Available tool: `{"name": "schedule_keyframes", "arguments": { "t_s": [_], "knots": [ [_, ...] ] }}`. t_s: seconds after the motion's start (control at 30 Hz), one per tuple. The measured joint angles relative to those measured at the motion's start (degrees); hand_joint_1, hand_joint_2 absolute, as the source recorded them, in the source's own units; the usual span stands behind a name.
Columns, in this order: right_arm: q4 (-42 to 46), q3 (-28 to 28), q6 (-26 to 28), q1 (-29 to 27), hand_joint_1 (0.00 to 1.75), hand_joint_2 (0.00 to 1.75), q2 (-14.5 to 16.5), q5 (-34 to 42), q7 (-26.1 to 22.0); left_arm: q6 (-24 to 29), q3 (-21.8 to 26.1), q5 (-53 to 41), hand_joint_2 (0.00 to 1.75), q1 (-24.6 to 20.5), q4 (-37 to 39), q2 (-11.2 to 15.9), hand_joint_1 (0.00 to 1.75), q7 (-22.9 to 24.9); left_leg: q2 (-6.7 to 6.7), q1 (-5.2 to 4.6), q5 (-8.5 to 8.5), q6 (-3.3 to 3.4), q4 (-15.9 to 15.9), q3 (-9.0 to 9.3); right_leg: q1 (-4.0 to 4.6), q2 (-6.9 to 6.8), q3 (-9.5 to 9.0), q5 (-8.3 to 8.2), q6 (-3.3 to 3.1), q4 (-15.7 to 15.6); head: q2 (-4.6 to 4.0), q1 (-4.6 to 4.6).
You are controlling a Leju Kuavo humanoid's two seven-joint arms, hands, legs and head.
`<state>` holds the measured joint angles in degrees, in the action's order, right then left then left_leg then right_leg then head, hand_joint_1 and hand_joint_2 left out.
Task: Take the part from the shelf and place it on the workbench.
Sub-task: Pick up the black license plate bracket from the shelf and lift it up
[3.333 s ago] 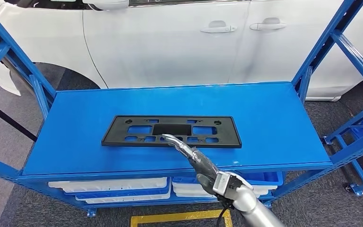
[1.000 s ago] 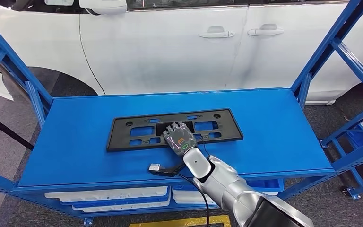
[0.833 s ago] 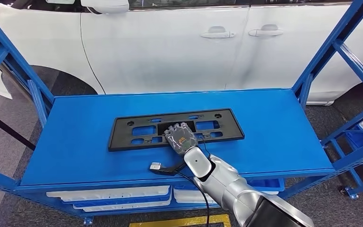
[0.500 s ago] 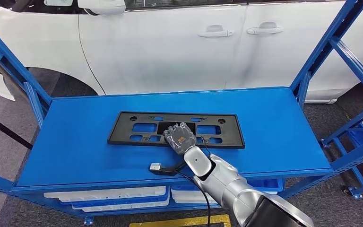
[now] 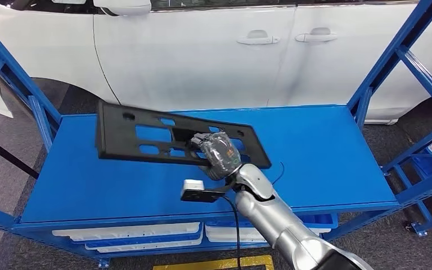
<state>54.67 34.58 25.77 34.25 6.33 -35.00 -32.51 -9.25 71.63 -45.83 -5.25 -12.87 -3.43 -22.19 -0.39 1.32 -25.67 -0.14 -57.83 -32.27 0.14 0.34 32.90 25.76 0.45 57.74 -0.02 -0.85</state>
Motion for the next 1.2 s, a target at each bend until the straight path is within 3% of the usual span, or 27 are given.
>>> {"name": "schedule_keyframes", "arguments": {
  "t_s": [0.07,0.17,0.2,0.23,0.27,0.33,0.4,0.5,0.57,0.67,0.7,0.73,0.77,0.83,0.9,1.03,1.1,1.17,1.2],
  "knots": [
    [11.6,-2.6,-6.6,-3.8,1.75,1.75,-2.5,13.5,-5.1,-0.3,0.0,0.3,1.75,-0.1,0.0,0.0,0.00,-0.7,-0.03,0.15,0.13,0.83,0.3,0.12,-0.14,-0.04,1.16,2.13,0.57,2.9,0.00,0.00],
    [26.7,-5.0,-15.6,-9.1,1.75,1.75,-6.2,24.1,-7.0,-0.3,0.1,0.6,1.75,0.0,0.0,0.0,0.00,-1.3,-0.02,-0.16,0.19,1.46,0.3,-0.29,-0.35,-0.04,6.84,7.55,0.91,14.1,0.00,-0.01],
    [31.3,-5.4,-17.8,-10.4,1.75,1.75,-7.4,26.4,-7.3,-0.3,0.1,0.7,1.75,0.1,0.0,0.0,0.00,-1.5,-0.02,-0.28,0.18,1.51,0.2,-0.39,-0.38,-0.04,8.14,8.02,0.92,16.5,0.00,-0.01],
    [35.4,-5.6,-19.4,-11.5,1.75,1.75,-8.5,28.1,-7.5,-0.2,0.1,0.7,1.75,0.1,0.0,0.0,0.00,-1.6,-0.01,-0.37,0.16,1.51,0.2,-0.41,-0.39,-0.05,8.37,7.31,0.86,16.6,0.00,-0.01],
    [38.8,-5.7,-20.4,-12.2,1.75,1.75,-9.3,29.3,-7.5,-0.2,0.2,0.8,1.75,0.1,0.0,0.0,0.00,-1.6,-0.01,-0.45,0.10,1.50,0.2,-0.32,-0.38,-0.05,7.35,5.54,0.70,14.4,0.00,-0.01],
    [43.9,-6.0,-21.6,-13.1,1.75,1.75,-10.5,30.5,-7.6,-0.1,0.2,0.8,1.75,-0.1,0.0,0.0,0.00,-1.7,-0.01,-0.63,-0.10,1.35,0.1,-0.07,-0.26,-0.06,3.34,1.51,0.12,6.2,0.00,0.00],
    [47.6,-6.3,-24.1,-13.6,1.75,1.75,-11.2,32.3,-7.6,-0.1,0.2,0.9,1.75,-0.1,0.0,-0.2,0.00,-1.8,-0.01,-0.81,-0.27,0.96,0.1,-0.10,-0.01,-0.07,0.92,-0.17,-0.33,0.9,0.00,0.00],
    [51.9,-7.0,-33.2,-14.4,1.75,1.75,-11.5,38.9,-7.5,-0.2,0.2,1.1,1.75,-0.1,0.0,-0.2,0.00,-2.2,0.00,-0.83,-0.34,0.07,0.1,-0.25,-0.07,-0.09,0.77,-0.35,-0.88,-0.1,0.00,-0.01],
    [54.2,-7.4,-41.1,-14.6,1.75,1.75,-11.4,45.6,-6.7,-0.2,0.2,1.0,1.75,-0.1,0.0,-0.2,0.00,-2.2,0.07,-0.86,-2.05,-0.49,-1.9,-0.91,-0.46,-0.26,0.60,-0.71,-1.43,-0.4,0.00,-0.01],
    [56.2,-7.3,-48.8,-14.9,1.75,1.75,-11.1,54.0,-4.1,0.3,0.2,0.9,1.75,-0.1,0.0,-0.2,0.00,-1.8,0.14,-0.63,-7.91,-1.14,-12.4,-5.14,-0.49,-0.51,0.69,-0.86,-1.76,-0.5,0.00,-0.01],
    [56.4,-7.3,-50.4,-15.0,1.75,1.75,-11.1,55.6,-3.3,0.6,0.3,0.9,1.75,0.0,0.0,-0.2,0.00,-1.4,0.14,-0.61,-8.87,-1.28,-15.3,-6.29,-0.46,-0.54,0.81,-0.88,-1.79,-0.5,0.00,-0.01],
    [56.5,-7.1,-51.6,-15.1,1.75,1.75,-11.1,56.7,-2.5,1.0,0.3,1.0,1.75,0.0,0.0,-0.2,0.00,-1.0,0.14,-0.61,-8.71,-1.33,-16.1,-6.49,-0.45,-0.55,0.93,-0.90,-1.80,-0.3,0.00,-0.01],
    [56.5,-7.0,-52.4,-15.1,1.75,1.75,-11.1,57.6,-1.9,1.3,0.4,1.0,1.75,-0.1,0.0,-0.2,0.00,-0.6,0.14,-0.61,-7.46,-1.31,-14.5,-5.51,-0.45,-0.54,1.03,-0.91,-1.79,-0.2,0.00,-0.01],
    [56.4,-6.8,-53.0,-15.0,1.75,1.75,-11.1,58.5,-1.2,1.7,0.5,1.1,1.75,-0.2,0.0,-0.2,0.00,-0.2,0.13,-0.63,-3.94,-1.03,-6.6,-1.29,-0.41,-0.52,1.17,-0.93,-1.68,0.2,0.00,-0.01],
    [56.3,-6.7,-53.1,-14.6,1.75,1.75,-11.2,59.5,-0.7,2.0,0.6,1.3,1.75,-0.4,0.0,-0.2,0.00,0.1,0.06,-0.84,-2.08,-0.49,-0.9,1.39,-0.24,-0.48,1.46,-1.09,-1.22,0.5,0.00,-0.01],
    [54.8,-5.9,-51.8,-13.4,1.75,1.75,-12.1,64.1,2.1,3.3,0.9,1.3,1.75,-0.6,0.0,-0.2,0.00,1.5,0.10,-0.86,-0.82,0.98,0.1,0.95,-0.27,-0.36,2.19,-1.26,0.21,0.9,0.00,0.00],
    [53.8,-5.6,-51.1,-13.1,1.75,1.75,-13.1,65.6,2.6,3.7,1.2,1.3,1.75,-0.7,0.0,-0.2,0.00,1.8,0.21,-0.67,0.16,1.74,0.4,0.29,-0.37,-0.31,3.53,1.99,0.74,4.3,0.00,0.01],
    [53.1,-5.4,-50.8,-13.1,1.75,1.75,-13.7,66.0,2.7,3.8,1.4,1.3,1.75,-0.8,0.0,-0.2,0.00,1.9,0.24,-0.75,0.98,2.03,0.4,-0.88,-0.51,-0.32,5.91,6.95,1.09,11.2,0.00,0.01],
    [52.8,-5.3,-50.7,-13.1,1.75,1.75,-14.0,66.1,2.8,3.8,1.5,1.3,1.75,-0.8,0.0,-0.2,0.00,1.9,0.25,-0.78,1.37,2.05,0.3,-1.50,-0.56,-0.32,6.73,8.54,1.20,14.2,0.00,0.01]
  ]
}}
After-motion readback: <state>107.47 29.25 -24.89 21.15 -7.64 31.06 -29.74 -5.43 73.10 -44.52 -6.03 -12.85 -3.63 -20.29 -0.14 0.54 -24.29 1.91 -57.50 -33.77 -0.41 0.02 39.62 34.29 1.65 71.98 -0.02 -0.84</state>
